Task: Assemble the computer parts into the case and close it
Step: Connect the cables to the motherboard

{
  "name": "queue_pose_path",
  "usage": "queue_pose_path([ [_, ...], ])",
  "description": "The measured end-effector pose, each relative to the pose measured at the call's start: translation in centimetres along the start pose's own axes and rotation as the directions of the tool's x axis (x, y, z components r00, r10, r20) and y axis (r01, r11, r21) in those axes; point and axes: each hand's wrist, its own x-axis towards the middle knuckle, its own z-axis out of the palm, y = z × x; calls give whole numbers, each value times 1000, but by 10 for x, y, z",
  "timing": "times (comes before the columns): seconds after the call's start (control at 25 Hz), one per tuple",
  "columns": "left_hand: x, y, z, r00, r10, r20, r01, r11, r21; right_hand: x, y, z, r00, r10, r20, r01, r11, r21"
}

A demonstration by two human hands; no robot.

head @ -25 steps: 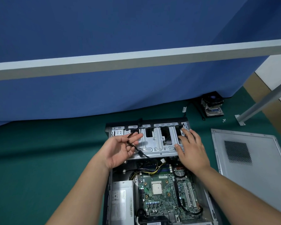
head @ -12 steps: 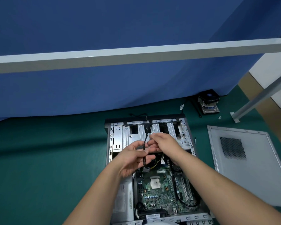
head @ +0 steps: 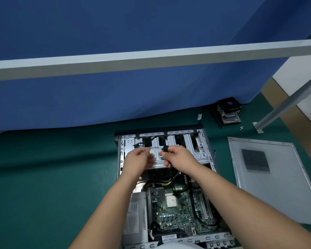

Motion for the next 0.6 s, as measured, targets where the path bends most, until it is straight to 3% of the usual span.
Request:
queue_pose_path([
  [0.12,2,10,9,989,-13,145,33,990,-135,-12,6,6,999,-35,39,42,977,-209],
  [0.28,1,6,14,973,-23,230,86,959,-271,-21,15,17,997,-77,27,82,929,-362],
  [0.48,-8,0,6,944,63,323,58,934,-352,-25,17,18,997,-75,8,74,947,-314],
  [0.6,-10,0,1,952,97,291,6,943,-332,-28,18,19,996,-79,41,88,956,-280],
])
